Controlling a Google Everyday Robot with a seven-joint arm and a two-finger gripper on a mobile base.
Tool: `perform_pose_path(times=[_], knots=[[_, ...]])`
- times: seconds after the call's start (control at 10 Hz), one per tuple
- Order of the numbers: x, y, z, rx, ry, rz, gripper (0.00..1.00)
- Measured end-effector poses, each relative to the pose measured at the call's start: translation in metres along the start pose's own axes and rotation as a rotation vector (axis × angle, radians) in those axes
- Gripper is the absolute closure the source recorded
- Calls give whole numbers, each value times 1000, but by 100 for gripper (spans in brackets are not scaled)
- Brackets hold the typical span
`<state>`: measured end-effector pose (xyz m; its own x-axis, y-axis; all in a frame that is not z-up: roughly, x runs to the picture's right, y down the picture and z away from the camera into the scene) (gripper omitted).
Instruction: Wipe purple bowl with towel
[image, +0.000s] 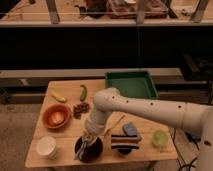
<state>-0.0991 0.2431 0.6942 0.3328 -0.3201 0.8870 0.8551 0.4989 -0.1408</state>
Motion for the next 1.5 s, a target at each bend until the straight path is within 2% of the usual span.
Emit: perform_pose_path(times=[0.2,0.4,0.6,0.8,0.9,1.0,1.2,1.3,1.5], knots=[[-11,-11,8,-7,-15,-38,100],[-26,3,15,-19,-35,-47,100],[-30,20,19,-29,-48,-30,100],[-19,41,13,-33,-33,28,100],[-9,57,6,-42,-10,70,100],[2,62,-1,-39,11,96,100],[22,58,-13,-32,45,121,100],[26,50,-15,-32,58,112,100],[24,33,-9,-45,61,85,100]])
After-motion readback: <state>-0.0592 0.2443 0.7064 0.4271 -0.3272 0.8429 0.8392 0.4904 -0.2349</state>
